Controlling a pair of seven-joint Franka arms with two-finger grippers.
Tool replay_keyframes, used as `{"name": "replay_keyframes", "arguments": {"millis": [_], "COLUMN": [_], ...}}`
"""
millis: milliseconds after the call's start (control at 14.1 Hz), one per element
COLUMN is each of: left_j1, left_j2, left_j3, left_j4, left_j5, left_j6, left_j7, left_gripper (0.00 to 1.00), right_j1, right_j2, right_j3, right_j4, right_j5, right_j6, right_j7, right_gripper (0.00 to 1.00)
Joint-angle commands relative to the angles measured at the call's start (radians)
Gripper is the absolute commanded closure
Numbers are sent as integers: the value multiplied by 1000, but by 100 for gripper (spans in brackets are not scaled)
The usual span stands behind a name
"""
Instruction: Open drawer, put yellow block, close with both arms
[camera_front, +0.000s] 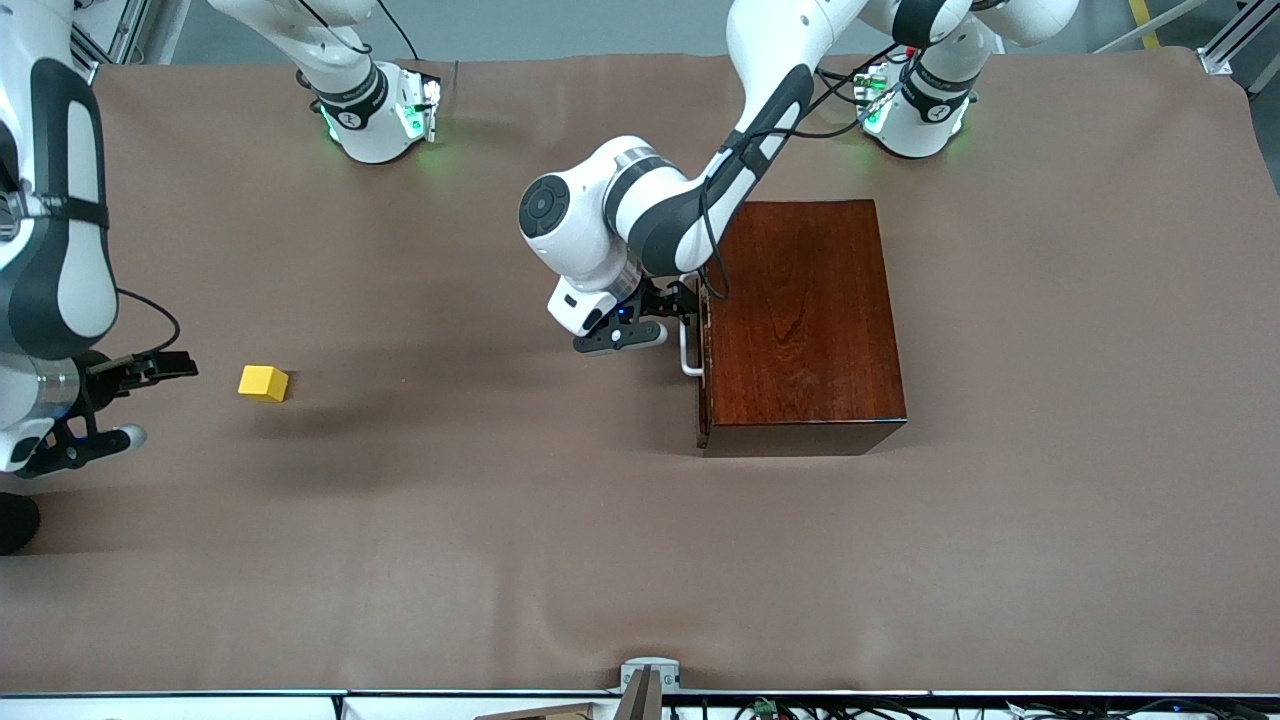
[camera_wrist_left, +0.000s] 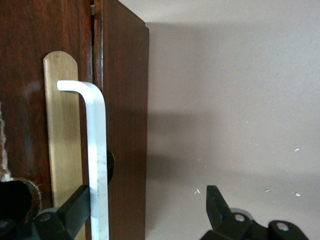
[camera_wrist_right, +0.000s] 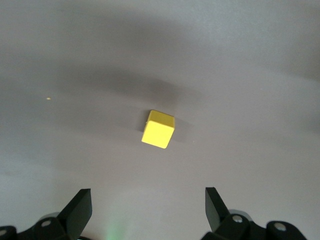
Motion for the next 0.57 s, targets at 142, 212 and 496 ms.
{"name": "replay_keyframes", "arguments": {"millis": [142, 212, 496], "left_j1": [-6, -6, -8], "left_j2": [19, 19, 19], "left_j3": [-5, -6, -23], "left_j4": [35, 35, 36], "left_j5": [-30, -32, -38], "left_j6": [50, 64, 98], "left_j7": [-32, -40, -68], "left_gripper": [0, 0, 0], "right_j1": [-20, -13, -1], "right_j2": [10, 10, -7], "right_j3": [9, 9, 11], "right_j4": [-21, -43, -200], "right_j5": [-4, -4, 3], "right_j6": [27, 41, 177], "right_j7": [39, 103, 186], "right_gripper": [0, 0, 0]}}
